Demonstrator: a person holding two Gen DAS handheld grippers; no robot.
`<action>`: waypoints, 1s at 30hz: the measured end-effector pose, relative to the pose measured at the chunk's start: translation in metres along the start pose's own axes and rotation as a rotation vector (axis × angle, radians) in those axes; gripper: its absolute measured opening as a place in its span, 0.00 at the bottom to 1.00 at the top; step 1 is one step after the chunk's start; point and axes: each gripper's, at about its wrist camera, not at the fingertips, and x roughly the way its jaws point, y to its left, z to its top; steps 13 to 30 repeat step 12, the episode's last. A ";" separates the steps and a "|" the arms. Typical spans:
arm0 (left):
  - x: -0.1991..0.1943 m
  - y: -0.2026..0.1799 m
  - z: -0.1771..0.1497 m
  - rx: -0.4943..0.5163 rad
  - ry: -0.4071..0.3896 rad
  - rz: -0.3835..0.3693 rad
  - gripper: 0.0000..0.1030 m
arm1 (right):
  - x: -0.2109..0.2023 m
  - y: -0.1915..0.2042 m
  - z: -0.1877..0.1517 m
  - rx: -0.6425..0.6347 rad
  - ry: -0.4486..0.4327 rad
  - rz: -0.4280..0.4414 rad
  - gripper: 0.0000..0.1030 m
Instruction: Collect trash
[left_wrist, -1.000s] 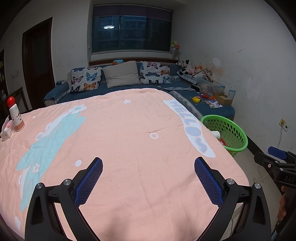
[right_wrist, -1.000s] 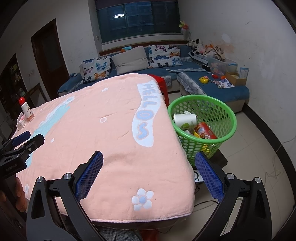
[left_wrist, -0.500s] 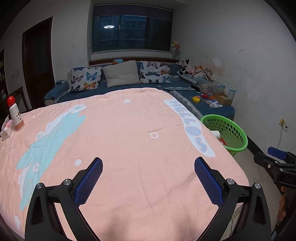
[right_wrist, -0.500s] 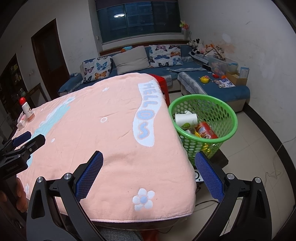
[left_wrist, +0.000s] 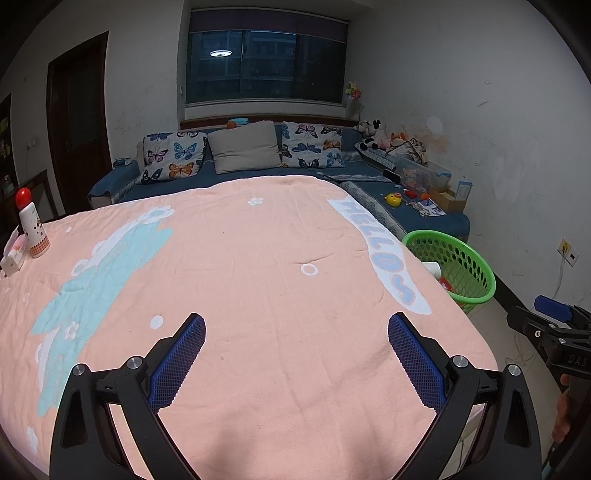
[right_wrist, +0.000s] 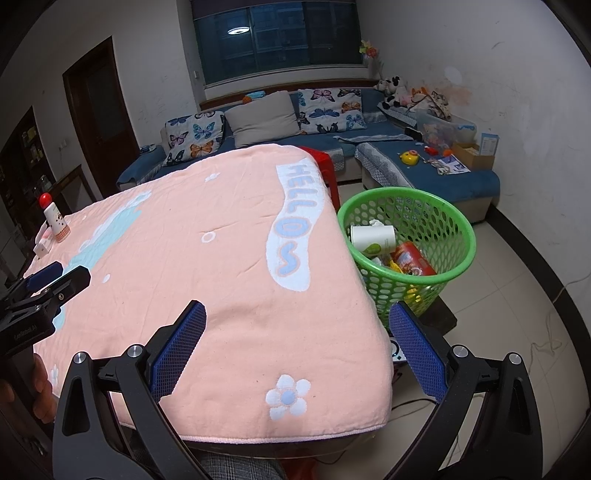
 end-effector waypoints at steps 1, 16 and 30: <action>0.000 -0.001 0.000 0.001 -0.001 0.001 0.93 | 0.000 0.000 0.000 -0.001 0.000 -0.001 0.96; -0.002 -0.002 -0.001 -0.012 -0.001 0.010 0.93 | 0.002 0.000 -0.001 0.000 0.007 0.001 0.96; -0.002 -0.002 -0.001 -0.012 -0.001 0.010 0.93 | 0.002 0.000 -0.001 0.000 0.007 0.001 0.96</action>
